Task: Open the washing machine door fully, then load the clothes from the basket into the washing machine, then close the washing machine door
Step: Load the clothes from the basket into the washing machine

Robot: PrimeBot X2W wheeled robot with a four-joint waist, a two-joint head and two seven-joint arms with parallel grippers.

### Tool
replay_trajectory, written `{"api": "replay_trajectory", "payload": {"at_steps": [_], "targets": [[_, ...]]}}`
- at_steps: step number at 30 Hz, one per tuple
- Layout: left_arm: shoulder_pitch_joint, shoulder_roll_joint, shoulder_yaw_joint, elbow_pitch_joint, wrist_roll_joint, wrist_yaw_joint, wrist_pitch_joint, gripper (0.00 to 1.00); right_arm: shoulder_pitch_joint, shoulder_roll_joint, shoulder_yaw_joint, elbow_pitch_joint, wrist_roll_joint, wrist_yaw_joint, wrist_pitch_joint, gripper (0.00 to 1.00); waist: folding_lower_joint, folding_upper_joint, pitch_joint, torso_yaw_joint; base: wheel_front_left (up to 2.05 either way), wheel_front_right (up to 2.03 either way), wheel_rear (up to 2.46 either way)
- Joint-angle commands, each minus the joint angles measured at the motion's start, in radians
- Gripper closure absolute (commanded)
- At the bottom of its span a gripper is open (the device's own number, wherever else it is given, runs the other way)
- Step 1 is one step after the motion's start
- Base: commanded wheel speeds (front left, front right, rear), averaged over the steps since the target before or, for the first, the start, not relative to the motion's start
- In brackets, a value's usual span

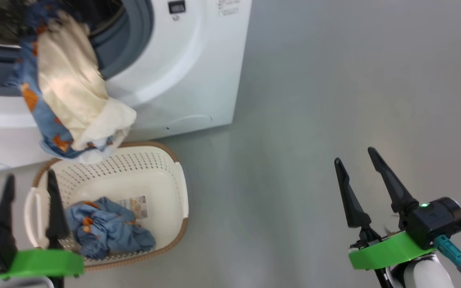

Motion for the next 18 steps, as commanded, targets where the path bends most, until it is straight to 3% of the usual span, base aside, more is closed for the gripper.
{"api": "replay_trajectory", "payload": {"at_steps": [1, 18], "targets": [[-0.001, 0.022, 0.033, -0.027, -0.005, 0.007, 0.003, 0.00, 0.015, -0.004, 0.023, -0.019, -0.004, 0.002, -0.005, 0.00, 0.0000, 0.0000, -0.046, 0.030, 0.00, 0.00, 0.00], [0.113, -0.027, -0.021, 0.010, -0.041, 0.006, 0.015, 0.00, 0.089, -0.004, 0.024, 0.014, -0.016, 0.002, -0.005, 0.00, 0.0000, 0.0000, -0.172, 0.071, 0.00, 0.00, 0.00]]}}
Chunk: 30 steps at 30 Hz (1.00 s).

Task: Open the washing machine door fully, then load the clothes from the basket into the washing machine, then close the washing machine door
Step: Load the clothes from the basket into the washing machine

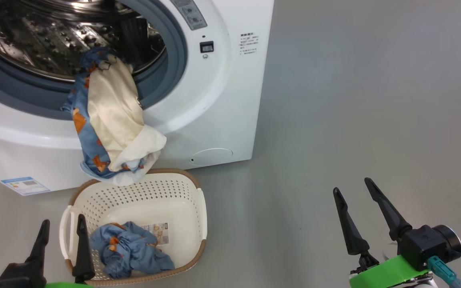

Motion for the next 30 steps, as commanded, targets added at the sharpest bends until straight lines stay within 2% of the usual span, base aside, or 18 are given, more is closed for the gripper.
{"api": "replay_trajectory", "payload": {"at_steps": [1, 22, 30], "targets": [[-0.013, 0.017, 0.036, -0.011, -0.006, 0.007, -0.007, 0.00, 0.005, -0.004, 0.024, -0.021, -0.010, 0.002, -0.004, 0.00, 0.0000, 0.0000, -0.015, 0.013, 0.00, 0.00, 0.00], [-0.044, 0.001, 0.026, 0.009, 0.010, -0.009, -0.021, 0.00, 0.002, -0.004, 0.019, -0.049, -0.013, 0.002, -0.002, 0.00, 0.0000, 0.0000, 0.015, 0.017, 0.00, 0.00, 0.00], [-0.141, 0.007, 0.012, 0.047, 0.004, -0.055, -0.003, 0.00, -0.025, -0.004, 0.018, -0.068, -0.010, 0.002, -0.003, 0.00, 0.0000, 0.0000, 0.094, 0.015, 0.00, 0.00, 0.00]]}}
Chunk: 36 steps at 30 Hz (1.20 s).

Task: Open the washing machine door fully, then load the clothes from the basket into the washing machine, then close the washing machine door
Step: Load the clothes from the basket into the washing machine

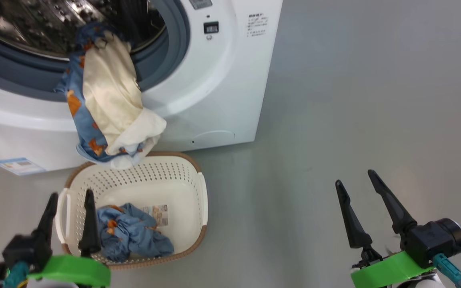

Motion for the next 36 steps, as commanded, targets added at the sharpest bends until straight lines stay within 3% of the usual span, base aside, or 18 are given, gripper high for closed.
{"api": "replay_trajectory", "payload": {"at_steps": [1, 13, 19, 26, 36], "targets": [[-0.056, 0.020, 0.033, -0.001, -0.010, -0.017, 0.001, 0.00, -0.033, -0.004, 0.022, -0.031, -0.003, 0.002, -0.003, 0.00, -0.0001, 0.0000, 0.043, -0.005, 0.00, 0.00, 0.00], [-0.383, -0.017, 0.005, 0.292, -0.082, -0.177, 0.093, 0.00, -0.121, -0.004, 0.020, -0.064, 0.005, 0.002, -0.005, 0.00, -0.0001, 0.0000, 0.251, -0.050, 0.00, 0.00, 0.00], [-0.582, -0.007, 0.004, 0.488, -0.118, -0.261, 0.177, 0.00, -0.187, -0.004, 0.029, -0.084, 0.041, 0.002, -0.005, 0.00, -0.0001, 0.0000, 0.367, -0.102, 0.00, 0.00, 0.00], [-0.722, 0.023, 0.030, 0.621, -0.147, -0.286, 0.239, 0.00, -0.229, -0.004, 0.038, -0.079, 0.083, 0.002, -0.005, 0.00, -0.0001, 0.0000, 0.423, -0.144, 0.00, 0.00, 0.00], [-0.830, 0.051, 0.048, 0.717, -0.164, -0.286, 0.285, 0.00, -0.239, -0.004, 0.049, -0.077, 0.104, 0.002, -0.005, 0.00, -0.0001, 0.0000, 0.433, -0.157, 0.00, 0.00, 0.00]]}}
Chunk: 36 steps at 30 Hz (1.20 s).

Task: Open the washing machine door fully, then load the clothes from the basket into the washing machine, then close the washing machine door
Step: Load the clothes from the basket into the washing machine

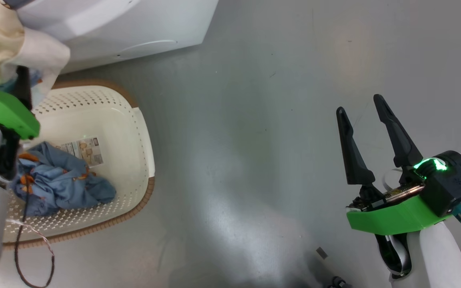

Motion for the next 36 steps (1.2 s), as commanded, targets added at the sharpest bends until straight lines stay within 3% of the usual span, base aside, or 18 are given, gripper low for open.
{"api": "replay_trajectory", "payload": {"at_steps": [1, 10, 11, 12, 13, 23, 31, 36], "targets": [[-0.016, 0.057, 0.031, -0.010, 0.003, 0.006, 0.001, 0.00, 0.004, -0.002, 0.023, -0.021, 0.020, 0.002, -0.005, 0.00, 0.0000, 0.0000, 0.002, -0.003, 0.00, 0.00, 0.00], [-0.048, 0.086, 0.029, 0.018, 0.015, 0.026, 0.007, 0.00, 0.007, -0.002, 0.030, -0.016, 0.035, 0.002, -0.005, 0.00, 0.0000, 0.0000, -0.009, -0.004, 0.00, 0.00, 0.00], [-0.048, 0.087, 0.027, 0.020, 0.016, 0.027, 0.008, 0.15, 0.007, -0.002, 0.031, -0.015, 0.037, 0.002, -0.005, 0.00, 0.0000, 0.0000, -0.010, -0.004, 0.00, 0.00, 0.00], [-0.048, 0.087, 0.024, 0.021, 0.016, 0.027, 0.011, 0.69, 0.007, -0.002, 0.031, -0.014, 0.039, 0.002, -0.005, 0.00, 0.0000, 0.0000, -0.011, -0.004, 0.00, 0.00, 0.00], [-0.047, 0.086, 0.023, 0.021, 0.016, 0.026, 0.014, 1.00, 0.006, -0.002, 0.032, -0.014, 0.040, 0.002, -0.005, 0.00, 0.0000, 0.0000, -0.012, -0.004, 0.00, 0.00, 0.00], [-0.035, 0.111, 0.002, -0.008, -0.003, -0.019, 0.086, 1.00, 0.009, -0.002, 0.022, -0.015, 0.043, 0.002, -0.005, 0.00, 0.0000, 0.0000, -0.023, 0.006, 0.00, 0.00, 0.00], [0.002, 0.202, -0.006, -0.165, -0.036, -0.060, 0.230, 1.00, 0.018, -0.002, 0.013, -0.016, 0.040, 0.002, -0.005, 0.00, 0.0000, 0.0000, -0.041, 0.022, 0.00, 0.00, 0.00], [0.028, 0.282, 0.012, -0.343, -0.072, -0.040, 0.358, 1.00, 0.024, -0.002, 0.011, -0.018, 0.042, 0.002, -0.005, 0.00, 0.0000, 0.0000, -0.049, 0.031, 0.00, 0.00, 0.00]]}}
